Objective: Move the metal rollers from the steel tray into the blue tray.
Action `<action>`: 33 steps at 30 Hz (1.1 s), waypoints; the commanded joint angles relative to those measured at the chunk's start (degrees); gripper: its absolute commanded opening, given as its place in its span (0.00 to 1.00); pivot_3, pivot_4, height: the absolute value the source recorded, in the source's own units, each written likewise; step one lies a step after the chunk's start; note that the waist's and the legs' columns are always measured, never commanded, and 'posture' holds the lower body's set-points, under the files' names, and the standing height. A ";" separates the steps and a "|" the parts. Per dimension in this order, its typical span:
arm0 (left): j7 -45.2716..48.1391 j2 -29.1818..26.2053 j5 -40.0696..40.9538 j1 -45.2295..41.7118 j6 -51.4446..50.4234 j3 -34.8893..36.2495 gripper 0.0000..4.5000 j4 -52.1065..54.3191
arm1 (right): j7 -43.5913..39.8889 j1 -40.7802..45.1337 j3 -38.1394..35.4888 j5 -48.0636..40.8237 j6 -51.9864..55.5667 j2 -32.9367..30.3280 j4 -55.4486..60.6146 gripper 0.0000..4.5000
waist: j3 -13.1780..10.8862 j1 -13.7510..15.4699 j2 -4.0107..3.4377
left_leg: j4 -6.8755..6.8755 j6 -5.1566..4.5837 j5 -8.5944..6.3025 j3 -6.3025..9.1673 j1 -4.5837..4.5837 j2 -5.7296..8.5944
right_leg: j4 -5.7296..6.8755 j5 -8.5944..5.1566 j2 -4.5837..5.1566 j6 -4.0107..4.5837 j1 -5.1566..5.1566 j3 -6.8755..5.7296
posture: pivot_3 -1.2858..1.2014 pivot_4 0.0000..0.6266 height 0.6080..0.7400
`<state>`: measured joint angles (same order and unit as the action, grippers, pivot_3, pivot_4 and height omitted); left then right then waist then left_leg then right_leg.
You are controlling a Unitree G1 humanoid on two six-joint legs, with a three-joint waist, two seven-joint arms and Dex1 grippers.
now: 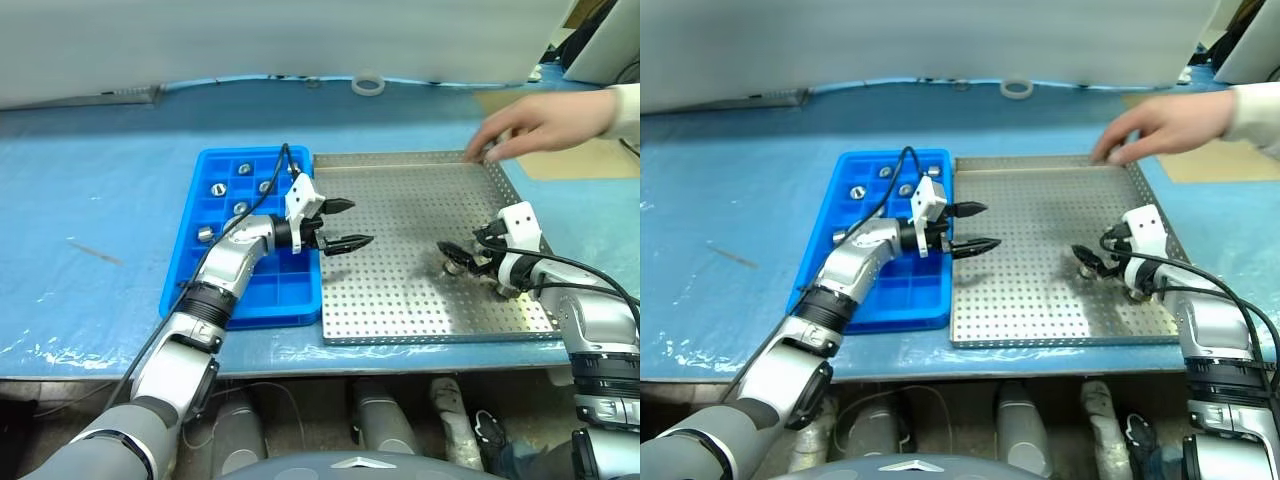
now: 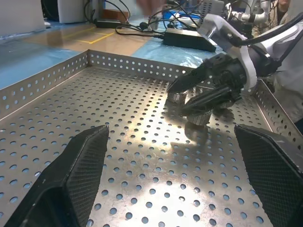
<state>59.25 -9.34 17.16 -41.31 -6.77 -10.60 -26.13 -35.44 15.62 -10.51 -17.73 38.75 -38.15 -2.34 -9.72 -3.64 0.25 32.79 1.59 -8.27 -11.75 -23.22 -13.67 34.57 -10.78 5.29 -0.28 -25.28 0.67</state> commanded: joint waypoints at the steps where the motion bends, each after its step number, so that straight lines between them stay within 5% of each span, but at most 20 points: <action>1: -0.34 -0.34 0.14 -0.44 1.71 1.96 0.99 1.37 | 0.10 -1.11 2.12 1.43 2.41 -0.80 -0.69 1.00 | 0.02 -0.03 0.03 | 0.02 -0.02 -0.01 0.00 0.02 0.00 | 0.00 0.00 0.00 0.00 0.03 0.00 | 0.33 0.24 1.00; 10: -3.25 -3.66 1.33 2.04 -0.24 6.03 1.00 7.37 | -3.68 5.20 3.45 -0.51 2.49 0.51 -2.64 0.37 | 0.00 -0.28 0.06 | 0.09 -0.06 -0.04 0.01 0.00 -0.01 | 0.03 0.00 -0.01 -0.01 0.00 0.03 | 0.37 0.24 1.00; 24: -7.50 -6.13 2.43 6.27 -3.38 8.18 1.00 15.06 | -8.53 13.02 7.23 -0.38 -0.61 3.17 -6.85 0.37 | -0.01 3.37 0.03 | -0.07 -0.05 -0.04 -0.05 -0.04 -0.01 | 0.03 0.00 0.02 0.05 -0.05 0.02 | 0.41 0.24 1.00; 33: -10.50 -11.52 5.89 10.80 -7.26 14.58 1.00 23.39 | -15.45 20.91 9.33 -7.67 -3.28 13.63 -3.33 0.37 | -0.02 2.93 0.03 | -0.28 0.20 0.12 -0.06 0.06 -0.09 | 0.19 0.04 -0.06 0.11 -0.28 0.06 | 0.46 0.24 1.00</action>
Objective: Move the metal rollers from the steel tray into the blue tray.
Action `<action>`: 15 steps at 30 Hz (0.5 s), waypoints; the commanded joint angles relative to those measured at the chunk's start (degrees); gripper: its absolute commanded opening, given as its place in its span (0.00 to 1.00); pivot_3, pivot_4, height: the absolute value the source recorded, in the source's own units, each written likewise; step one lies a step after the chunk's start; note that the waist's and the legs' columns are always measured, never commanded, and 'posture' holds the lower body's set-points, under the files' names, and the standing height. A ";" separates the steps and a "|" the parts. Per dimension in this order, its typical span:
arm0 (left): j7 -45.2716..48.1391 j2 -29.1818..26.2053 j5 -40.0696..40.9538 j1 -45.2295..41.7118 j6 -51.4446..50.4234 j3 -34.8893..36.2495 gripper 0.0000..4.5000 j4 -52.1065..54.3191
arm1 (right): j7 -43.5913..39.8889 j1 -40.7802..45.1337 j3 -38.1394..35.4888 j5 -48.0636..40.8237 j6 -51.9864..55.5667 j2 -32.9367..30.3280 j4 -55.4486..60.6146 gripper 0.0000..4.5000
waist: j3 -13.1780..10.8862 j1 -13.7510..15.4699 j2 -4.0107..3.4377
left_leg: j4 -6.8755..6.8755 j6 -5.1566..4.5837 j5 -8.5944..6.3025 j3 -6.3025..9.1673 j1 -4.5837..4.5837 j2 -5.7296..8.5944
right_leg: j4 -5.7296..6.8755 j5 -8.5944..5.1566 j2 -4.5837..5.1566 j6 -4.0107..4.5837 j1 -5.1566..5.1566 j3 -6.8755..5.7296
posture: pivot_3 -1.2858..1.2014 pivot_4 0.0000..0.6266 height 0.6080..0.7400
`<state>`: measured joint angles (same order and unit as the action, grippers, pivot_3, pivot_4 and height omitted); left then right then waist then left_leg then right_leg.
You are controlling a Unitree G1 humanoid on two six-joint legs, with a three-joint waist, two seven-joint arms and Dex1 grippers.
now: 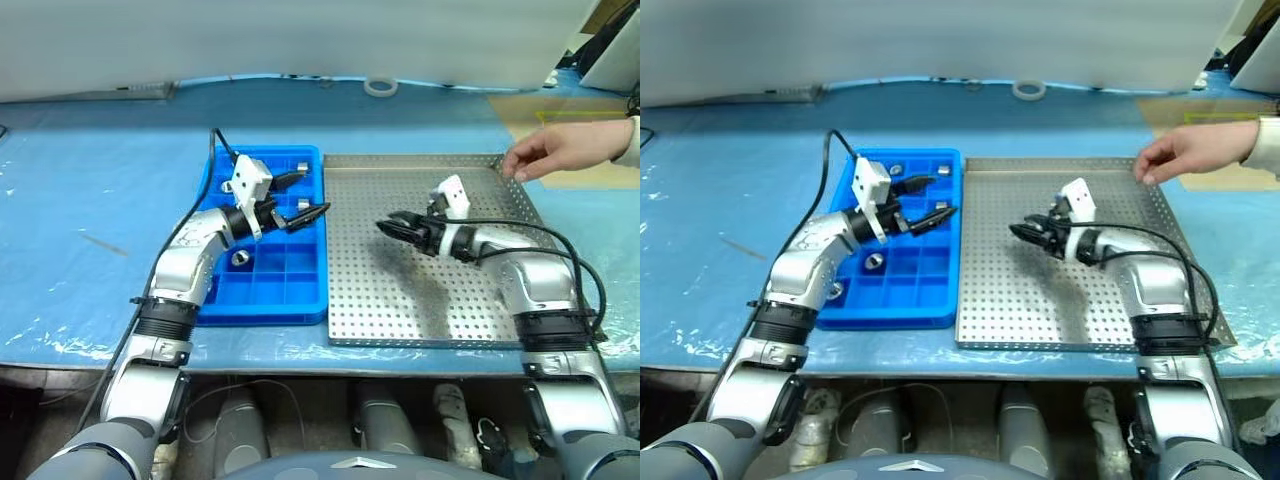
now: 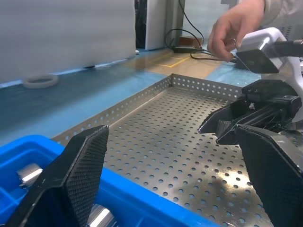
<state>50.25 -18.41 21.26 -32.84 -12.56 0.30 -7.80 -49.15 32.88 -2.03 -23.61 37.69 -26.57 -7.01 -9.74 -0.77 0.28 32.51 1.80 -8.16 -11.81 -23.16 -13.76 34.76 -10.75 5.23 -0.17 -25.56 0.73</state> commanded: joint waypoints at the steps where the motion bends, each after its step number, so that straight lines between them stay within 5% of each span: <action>1: -2.27 -3.20 2.24 3.71 -2.17 4.59 1.00 6.65 | -2.33 5.00 1.73 -1.73 -2.86 3.43 0.53 0.37 | 0.00 0.12 0.00 | -0.07 0.04 0.03 0.00 0.00 0.00 | -0.01 0.00 -0.02 0.01 -0.02 -0.03 | 0.47 0.24 1.00; 15: -14.16 -8.27 2.53 21.98 -9.34 10.78 1.00 27.44 | -5.28 21.67 11.51 10.30 -20.46 17.11 -29.62 0.37 | -0.02 5.73 0.01 | -0.41 0.24 0.13 0.21 -0.18 -0.15 | -0.02 -0.21 0.07 0.36 -0.09 -0.61 | 0.60 0.24 1.00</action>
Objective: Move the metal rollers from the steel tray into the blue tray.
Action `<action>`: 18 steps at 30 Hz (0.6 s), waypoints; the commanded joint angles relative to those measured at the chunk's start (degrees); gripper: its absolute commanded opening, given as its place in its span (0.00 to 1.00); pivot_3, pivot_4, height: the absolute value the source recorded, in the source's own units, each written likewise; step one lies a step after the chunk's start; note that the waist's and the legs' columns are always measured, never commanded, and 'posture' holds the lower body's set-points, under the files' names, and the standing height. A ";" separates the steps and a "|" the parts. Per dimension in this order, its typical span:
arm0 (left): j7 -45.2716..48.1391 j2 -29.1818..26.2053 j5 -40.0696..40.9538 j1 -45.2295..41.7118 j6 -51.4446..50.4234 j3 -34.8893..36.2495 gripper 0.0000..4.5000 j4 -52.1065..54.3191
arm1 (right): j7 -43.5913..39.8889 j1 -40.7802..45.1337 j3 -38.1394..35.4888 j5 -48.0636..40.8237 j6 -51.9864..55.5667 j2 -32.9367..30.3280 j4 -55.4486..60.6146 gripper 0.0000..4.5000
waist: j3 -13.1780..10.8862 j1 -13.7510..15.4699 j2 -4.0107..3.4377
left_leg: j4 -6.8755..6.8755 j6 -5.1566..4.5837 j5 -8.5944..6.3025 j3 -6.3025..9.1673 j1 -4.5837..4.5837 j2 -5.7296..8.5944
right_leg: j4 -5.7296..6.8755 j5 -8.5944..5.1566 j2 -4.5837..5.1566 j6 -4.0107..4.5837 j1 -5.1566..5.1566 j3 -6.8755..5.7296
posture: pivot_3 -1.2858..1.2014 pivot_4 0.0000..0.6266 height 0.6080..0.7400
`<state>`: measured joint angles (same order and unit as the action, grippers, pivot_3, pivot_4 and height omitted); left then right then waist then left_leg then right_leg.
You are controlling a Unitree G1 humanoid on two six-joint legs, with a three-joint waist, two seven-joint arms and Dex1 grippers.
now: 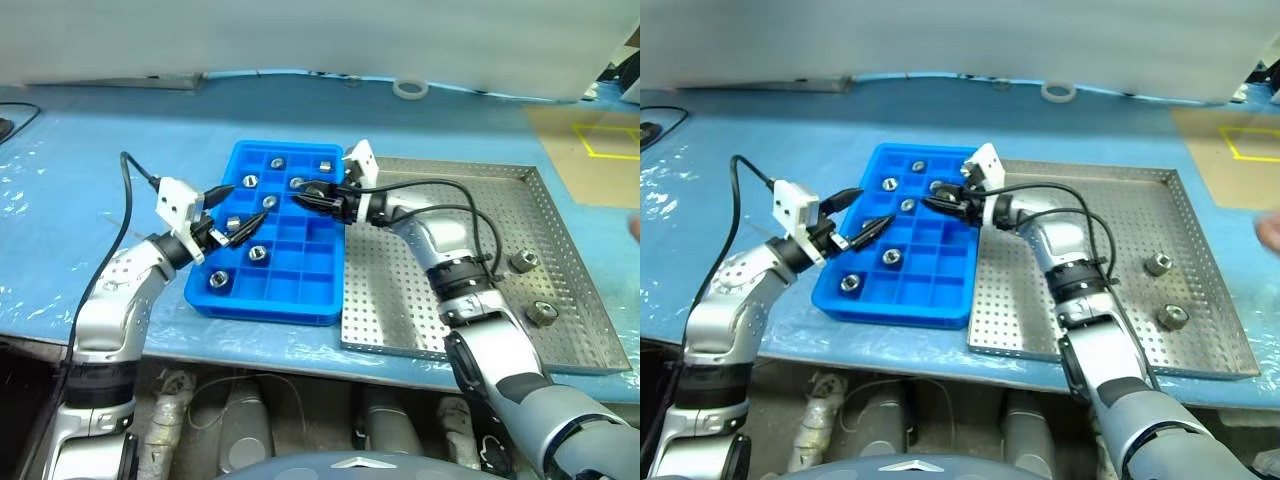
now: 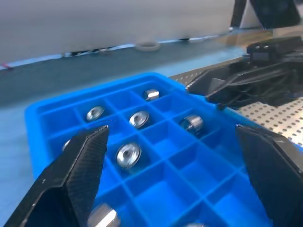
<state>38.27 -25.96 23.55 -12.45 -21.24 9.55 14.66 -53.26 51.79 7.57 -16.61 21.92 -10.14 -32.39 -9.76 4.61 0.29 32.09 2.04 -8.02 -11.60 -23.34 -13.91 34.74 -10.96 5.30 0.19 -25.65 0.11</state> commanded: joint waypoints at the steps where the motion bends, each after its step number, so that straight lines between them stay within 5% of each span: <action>1: -2.97 -0.70 0.53 2.60 -1.01 1.93 1.00 6.18 | -1.51 3.38 2.85 4.81 -6.36 0.92 -6.50 0.37 | 0.00 0.74 0.00 | 0.00 0.01 0.00 0.02 -0.01 0.00 | 0.00 0.00 0.00 0.00 0.00 -0.01 | 0.60 0.24 1.00; 9: -4.82 -1.24 0.80 7.40 -1.12 2.60 1.00 9.06 | -4.16 5.09 3.67 8.44 -11.95 2.46 -14.47 0.37 | -0.01 1.66 0.00 | 0.01 0.08 0.04 0.19 -0.09 0.00 | 0.04 0.00 0.01 0.00 0.00 -0.03 | 0.61 0.24 1.00; 18: -2.33 -0.56 0.58 2.80 0.24 -1.39 1.00 4.57 | -1.09 4.32 0.92 8.82 -13.24 1.07 -13.61 1.00 | -0.01 1.68 -0.01 | 0.04 0.12 0.07 0.26 -0.08 -0.02 | 0.11 0.00 -0.01 0.01 0.00 -0.02 | 0.58 0.24 1.00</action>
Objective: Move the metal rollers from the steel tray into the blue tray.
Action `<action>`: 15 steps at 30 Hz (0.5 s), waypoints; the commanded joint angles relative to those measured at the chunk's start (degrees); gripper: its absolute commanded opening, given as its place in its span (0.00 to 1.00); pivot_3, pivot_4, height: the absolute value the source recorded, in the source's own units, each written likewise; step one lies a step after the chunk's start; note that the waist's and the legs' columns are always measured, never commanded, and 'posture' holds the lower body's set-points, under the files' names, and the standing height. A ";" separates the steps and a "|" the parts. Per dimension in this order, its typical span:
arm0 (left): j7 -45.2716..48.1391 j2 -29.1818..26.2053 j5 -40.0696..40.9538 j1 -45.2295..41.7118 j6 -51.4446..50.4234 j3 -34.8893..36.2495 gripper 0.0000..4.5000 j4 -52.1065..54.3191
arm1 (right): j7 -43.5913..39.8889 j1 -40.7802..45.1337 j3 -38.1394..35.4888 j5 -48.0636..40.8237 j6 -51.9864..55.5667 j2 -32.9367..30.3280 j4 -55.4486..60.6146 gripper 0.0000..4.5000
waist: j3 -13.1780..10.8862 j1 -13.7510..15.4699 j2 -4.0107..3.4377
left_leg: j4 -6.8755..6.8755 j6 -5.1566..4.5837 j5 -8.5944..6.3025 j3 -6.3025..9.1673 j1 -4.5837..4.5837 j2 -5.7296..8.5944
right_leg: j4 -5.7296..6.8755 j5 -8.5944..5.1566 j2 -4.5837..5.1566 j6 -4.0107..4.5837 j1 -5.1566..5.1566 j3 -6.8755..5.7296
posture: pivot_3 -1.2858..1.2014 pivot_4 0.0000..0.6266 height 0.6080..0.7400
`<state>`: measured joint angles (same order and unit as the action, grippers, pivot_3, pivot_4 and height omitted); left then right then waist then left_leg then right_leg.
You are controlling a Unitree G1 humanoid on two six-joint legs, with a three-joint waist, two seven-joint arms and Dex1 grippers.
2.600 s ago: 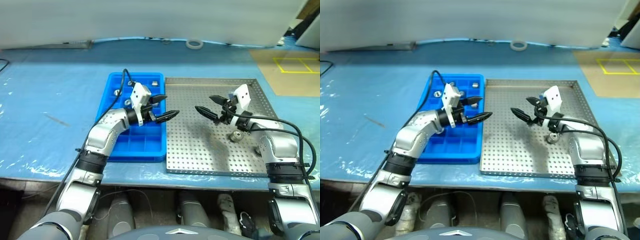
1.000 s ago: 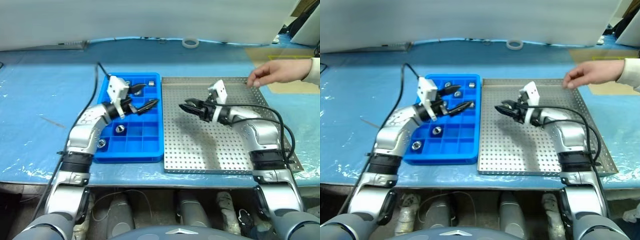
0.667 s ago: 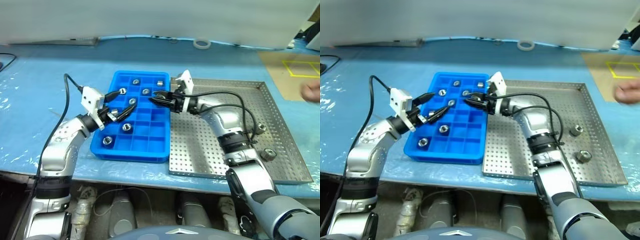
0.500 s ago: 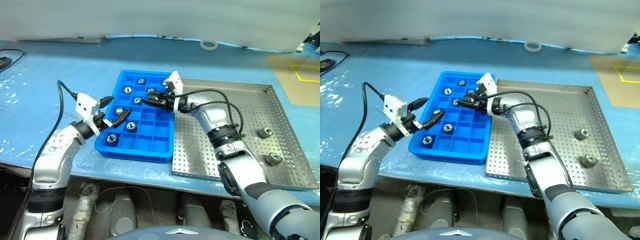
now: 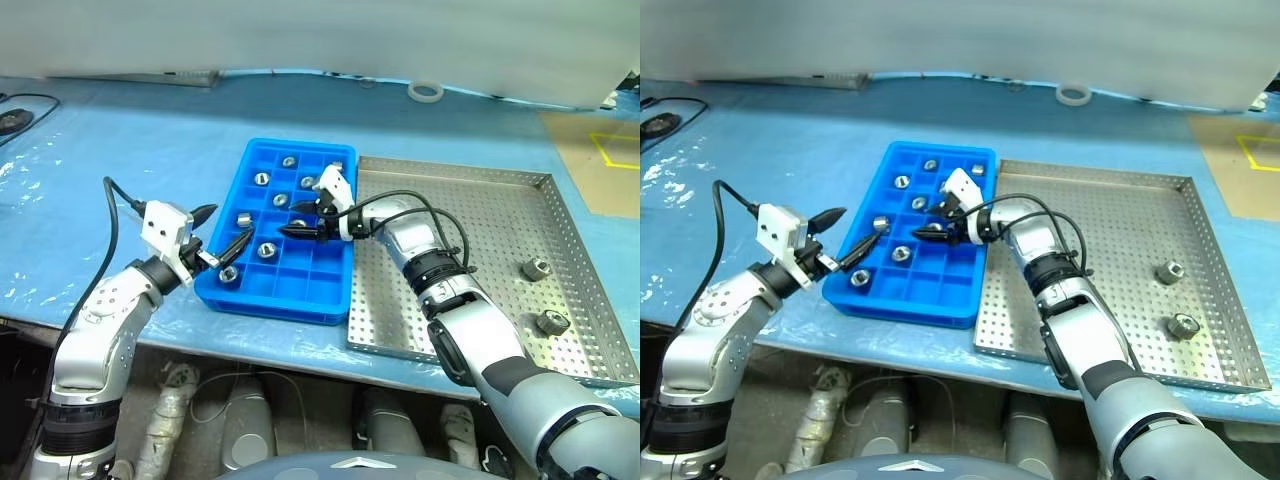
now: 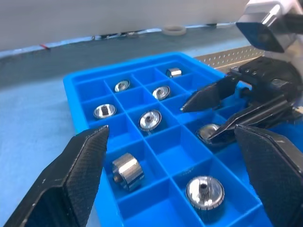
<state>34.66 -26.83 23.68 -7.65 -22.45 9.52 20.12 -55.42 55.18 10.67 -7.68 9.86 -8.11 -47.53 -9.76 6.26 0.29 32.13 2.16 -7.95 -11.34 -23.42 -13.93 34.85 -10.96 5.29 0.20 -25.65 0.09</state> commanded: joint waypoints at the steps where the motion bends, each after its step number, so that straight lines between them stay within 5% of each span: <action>1: 1.54 0.43 0.40 -2.50 1.63 -1.74 1.00 -1.45 | 1.04 0.82 -2.40 -0.19 -1.09 -1.23 1.83 1.00 | 0.00 -0.02 0.00 | 0.00 0.00 0.00 0.00 0.00 0.02 | 0.00 0.00 0.00 0.00 0.00 0.00 | 0.57 0.24 1.00; 15: 14.62 7.54 -1.81 -23.23 9.42 -12.83 1.00 -26.09 | 9.37 -17.02 -13.31 -3.17 13.08 -17.46 29.94 1.00 | 0.00 -3.20 0.01 | 0.12 -0.02 0.01 -0.16 0.19 0.11 | 0.00 0.02 -0.10 -0.02 0.15 0.20 | 0.39 0.24 1.00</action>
<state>47.36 -19.74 22.10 -28.76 -15.27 -2.75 -4.75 -47.41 38.80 -0.11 -9.17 21.06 -24.56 -23.46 -9.76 3.06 0.29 32.26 2.13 -7.94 -11.50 -23.23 -13.81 34.86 -10.94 5.19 0.17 -25.50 0.32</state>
